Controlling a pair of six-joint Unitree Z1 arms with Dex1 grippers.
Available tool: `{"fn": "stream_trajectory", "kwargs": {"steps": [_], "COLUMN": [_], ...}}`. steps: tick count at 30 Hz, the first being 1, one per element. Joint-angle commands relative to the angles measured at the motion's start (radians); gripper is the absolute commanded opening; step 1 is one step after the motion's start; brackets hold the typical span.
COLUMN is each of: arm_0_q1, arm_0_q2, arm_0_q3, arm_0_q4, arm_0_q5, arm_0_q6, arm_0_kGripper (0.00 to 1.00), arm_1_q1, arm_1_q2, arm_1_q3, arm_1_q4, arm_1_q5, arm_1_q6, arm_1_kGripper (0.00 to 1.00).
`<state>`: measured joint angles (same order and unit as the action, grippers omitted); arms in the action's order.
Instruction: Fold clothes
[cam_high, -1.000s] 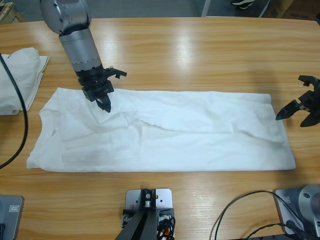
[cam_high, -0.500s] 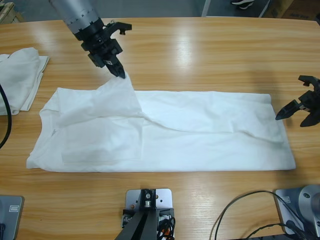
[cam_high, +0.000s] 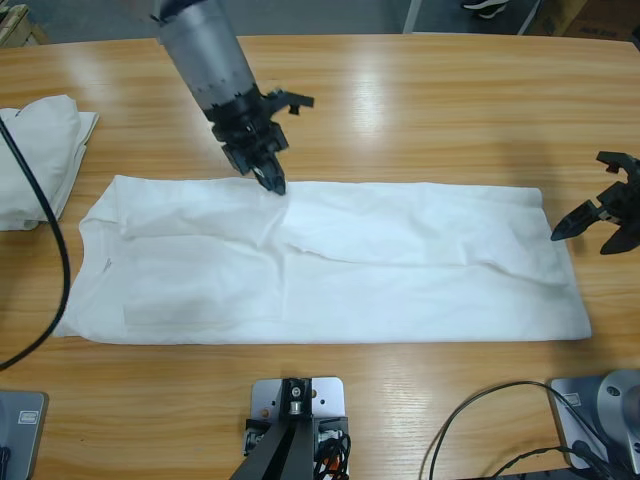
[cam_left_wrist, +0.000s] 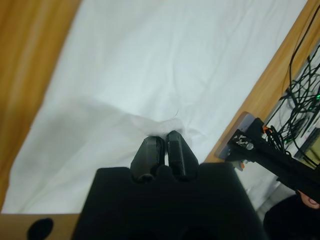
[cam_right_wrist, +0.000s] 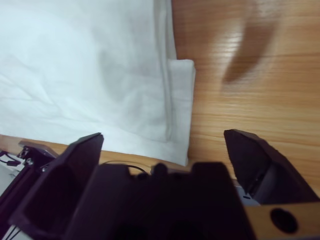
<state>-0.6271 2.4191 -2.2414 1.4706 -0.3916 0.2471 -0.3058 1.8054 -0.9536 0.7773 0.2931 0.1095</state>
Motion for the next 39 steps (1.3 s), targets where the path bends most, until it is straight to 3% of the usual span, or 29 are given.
{"fn": "stream_trajectory", "kwargs": {"steps": [1, 2, 3, 4, 10, 14, 19, 23, 31, 39], "arm_0_q1": [0.005, 0.016, 0.024, 0.029, 0.033, 0.05, 0.192, 0.287, 0.296, 0.293], "arm_0_q2": [0.103, 0.101, 0.093, 0.081, -0.073, -0.142, -0.202, -0.235, -0.193, -0.181], "arm_0_q3": [0.019, 0.015, 0.006, -0.007, -0.049, 0.148, 0.261, 0.409, 0.623, 0.625], "arm_0_q4": [0.045, 0.048, 0.048, 0.048, 0.077, 0.087, 0.032, -0.155, -0.386, -0.419], "arm_0_q5": [0.013, 0.008, -0.004, -0.008, -0.006, 0.056, 0.124, 0.122, 0.085, 0.068], "arm_0_q6": [0.012, 0.012, 0.011, 0.012, -0.134, -0.227, -0.37, -0.493, -0.525, -0.535], "arm_0_kGripper": [0.0, 0.297, 0.869, 0.969, 0.971, 0.968, 0.936, 0.938, 0.945, 0.941], "arm_1_q1": [-0.007, -0.007, -0.007, -0.007, -0.004, 0.069, 0.137, 0.164, 0.174, 0.174], "arm_1_q2": [0.002, 0.002, 0.002, 0.002, -0.036, -0.098, -0.11, -0.099, -0.092, -0.075], "arm_1_q3": [0.031, 0.034, 0.039, 0.045, 0.056, 0.047, 0.053, 0.054, 0.079, 0.083], "arm_1_q4": [-0.012, -0.015, -0.019, -0.025, -0.031, -0.037, -0.078, -0.093, -0.113, -0.129], "arm_1_q5": [0.022, 0.028, 0.036, 0.044, 0.053, -0.009, -0.009, 0.004, 0.004, 0.006], "arm_1_q6": [0.012, 0.012, 0.012, 0.012, 0.012, 0.01, 0.004, 0.004, 0.01, 0.023], "arm_1_kGripper": [1.0, 1.0, 1.0, 1.0, 1.0, 1.0, 1.0, 0.979, 0.945, 0.941]}}
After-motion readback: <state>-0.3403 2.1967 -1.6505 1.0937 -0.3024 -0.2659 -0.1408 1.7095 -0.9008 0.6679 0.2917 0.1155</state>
